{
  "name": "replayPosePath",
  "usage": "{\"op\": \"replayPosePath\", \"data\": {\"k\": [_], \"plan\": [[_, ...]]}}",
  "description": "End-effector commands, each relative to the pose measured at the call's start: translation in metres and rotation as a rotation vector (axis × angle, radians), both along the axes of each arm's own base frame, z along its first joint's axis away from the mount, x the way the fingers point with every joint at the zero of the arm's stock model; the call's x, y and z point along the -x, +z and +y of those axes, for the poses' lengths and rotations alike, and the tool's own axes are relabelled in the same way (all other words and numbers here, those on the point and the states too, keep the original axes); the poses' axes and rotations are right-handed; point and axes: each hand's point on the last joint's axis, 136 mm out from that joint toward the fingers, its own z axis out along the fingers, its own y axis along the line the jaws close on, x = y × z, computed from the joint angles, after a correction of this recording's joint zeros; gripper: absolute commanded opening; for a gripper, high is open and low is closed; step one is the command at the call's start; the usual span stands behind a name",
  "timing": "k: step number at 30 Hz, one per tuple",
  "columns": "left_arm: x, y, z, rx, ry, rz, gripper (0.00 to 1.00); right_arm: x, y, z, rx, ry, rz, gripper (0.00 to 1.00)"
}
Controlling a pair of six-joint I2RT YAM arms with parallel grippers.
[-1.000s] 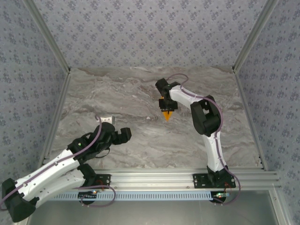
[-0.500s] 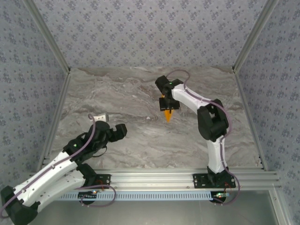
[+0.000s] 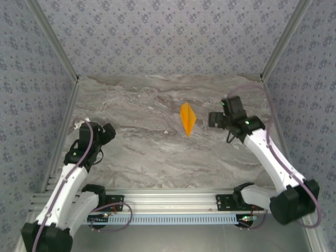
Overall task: Fold a paper plane with a square sheet of paper (fold left side to right side)
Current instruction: Reset both arms
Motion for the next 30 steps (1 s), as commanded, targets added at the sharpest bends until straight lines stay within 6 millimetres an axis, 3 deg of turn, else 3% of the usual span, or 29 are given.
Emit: {"op": "replayPosePath", "data": {"k": [1,7,11,20,25,29,30], "plan": [[-0.025,0.017,0.018,-0.161,0.015,-0.116,0.98,-0.013,-0.003,-0.038,0.024,-0.083,-0.151,1.00],[-0.039,0.008,0.032,-0.367,0.004,-0.182,0.98,-0.018,-0.051,-0.091,0.014,-0.201,-0.274,1.00],[-0.050,-0.006,0.024,-0.432,-0.076,-0.198,0.98,-0.028,-0.072,-0.103,0.009,-0.195,-0.339,1.00],[-0.080,-0.028,0.003,-0.458,-0.199,-0.279,0.98,-0.059,-0.090,-0.086,-0.002,-0.042,-0.467,1.00],[-0.103,-0.043,-0.016,-0.490,-0.368,-0.284,0.98,-0.075,-0.116,-0.062,0.003,0.083,-0.423,1.00],[-0.107,-0.067,-0.003,-0.421,-0.334,-0.309,0.98,-0.077,-0.116,-0.061,0.003,0.092,-0.403,1.00],[-0.112,-0.064,0.000,-0.418,-0.320,-0.327,0.98,-0.078,-0.116,-0.062,0.012,0.088,-0.406,1.00]]}}
